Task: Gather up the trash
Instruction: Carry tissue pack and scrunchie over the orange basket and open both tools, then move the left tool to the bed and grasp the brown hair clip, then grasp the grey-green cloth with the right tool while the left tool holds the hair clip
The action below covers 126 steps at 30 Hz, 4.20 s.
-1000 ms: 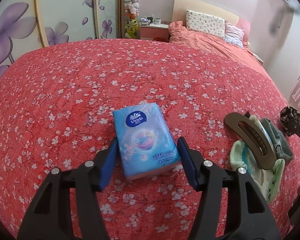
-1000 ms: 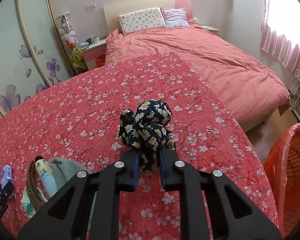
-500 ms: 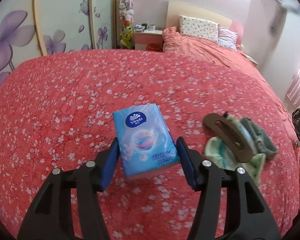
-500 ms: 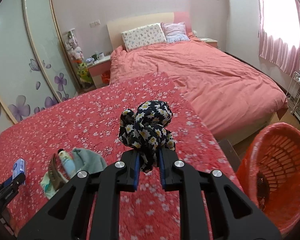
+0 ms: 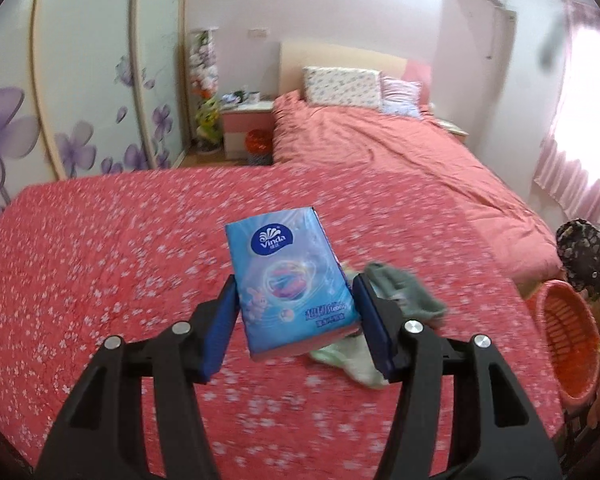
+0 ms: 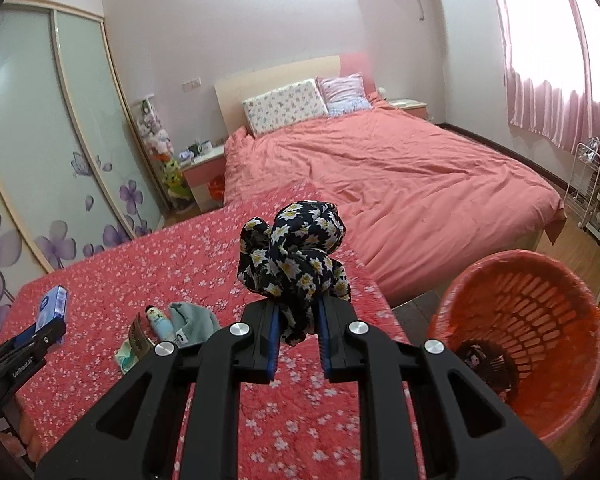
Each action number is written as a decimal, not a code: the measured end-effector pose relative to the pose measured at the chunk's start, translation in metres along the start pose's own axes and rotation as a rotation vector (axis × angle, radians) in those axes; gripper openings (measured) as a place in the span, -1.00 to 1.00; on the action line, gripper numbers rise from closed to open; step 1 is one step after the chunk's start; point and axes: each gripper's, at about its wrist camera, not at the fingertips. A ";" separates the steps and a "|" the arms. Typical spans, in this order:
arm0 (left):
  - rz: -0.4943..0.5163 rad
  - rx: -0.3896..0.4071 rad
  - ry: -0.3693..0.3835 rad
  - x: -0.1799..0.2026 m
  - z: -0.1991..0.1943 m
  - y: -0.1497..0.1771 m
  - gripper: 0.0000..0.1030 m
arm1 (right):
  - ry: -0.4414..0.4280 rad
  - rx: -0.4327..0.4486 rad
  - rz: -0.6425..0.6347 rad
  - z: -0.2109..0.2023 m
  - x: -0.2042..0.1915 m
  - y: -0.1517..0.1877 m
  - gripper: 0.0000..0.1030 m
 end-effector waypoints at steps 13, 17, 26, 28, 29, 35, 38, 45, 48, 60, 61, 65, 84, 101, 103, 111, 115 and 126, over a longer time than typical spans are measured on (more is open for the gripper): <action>0.149 0.089 0.199 0.121 -0.036 -0.030 0.09 | 0.034 0.089 0.084 -0.049 0.064 -0.008 -0.70; 0.183 0.095 0.270 0.164 -0.039 -0.032 0.09 | 0.057 0.105 0.117 -0.058 0.089 -0.009 -0.70; 0.272 0.095 0.413 0.257 -0.037 -0.029 0.09 | 0.107 0.133 0.193 -0.071 0.141 -0.011 -0.70; 0.291 0.088 0.445 0.279 -0.033 -0.026 0.09 | 0.123 0.134 0.206 -0.071 0.151 -0.010 -0.70; 0.301 0.084 0.458 0.289 -0.031 -0.024 0.09 | 0.129 0.135 0.212 -0.071 0.155 -0.009 -0.70; 0.352 0.053 0.508 0.341 -0.017 -0.014 0.09 | 0.159 0.130 0.264 -0.068 0.187 -0.007 -0.70; 0.370 0.036 0.531 0.359 -0.010 -0.009 0.09 | 0.170 0.123 0.288 -0.064 0.197 -0.004 -0.70; 0.405 -0.009 0.565 0.397 0.008 0.003 0.10 | 0.160 0.098 0.329 -0.056 0.220 -0.003 -0.68; 0.409 -0.039 0.569 0.404 0.021 0.007 0.14 | 0.147 0.076 0.344 -0.050 0.229 -0.003 -0.56; 0.353 -0.080 0.400 0.345 0.054 0.008 0.45 | 0.146 0.030 0.324 -0.042 0.226 0.004 0.06; 0.349 -0.079 0.382 0.338 0.055 0.009 0.48 | 0.149 0.031 0.319 -0.042 0.225 0.003 0.07; 0.324 -0.080 0.311 0.304 0.058 0.014 0.57 | 0.166 0.040 0.290 -0.046 0.213 0.002 0.13; 0.108 -0.127 0.017 0.111 0.067 0.039 0.72 | 0.113 -0.056 0.077 -0.016 0.109 0.028 0.15; -0.097 -0.198 0.037 0.036 0.117 0.031 0.19 | 0.022 -0.166 -0.124 0.038 0.006 0.067 0.15; -0.098 -0.210 0.039 0.039 0.124 0.031 0.12 | 0.022 -0.173 -0.126 0.043 0.002 0.067 0.15; -0.071 -0.234 0.018 0.046 0.140 0.030 -0.29 | 0.032 -0.189 -0.134 0.050 -0.006 0.072 0.15; -0.066 -0.214 0.039 0.040 0.135 0.031 -0.35 | 0.034 -0.193 -0.135 0.050 -0.008 0.074 0.15; -0.032 -0.131 -0.005 -0.005 0.102 0.030 -0.40 | 0.014 -0.204 -0.152 0.056 -0.022 0.079 0.15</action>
Point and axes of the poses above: each gripper's, at about its wrist camera, not at the fingertips, and z roughly the way its jaws point, x to its right, y to its underside, and after that the axes turned 11 degrees about z, right-handed
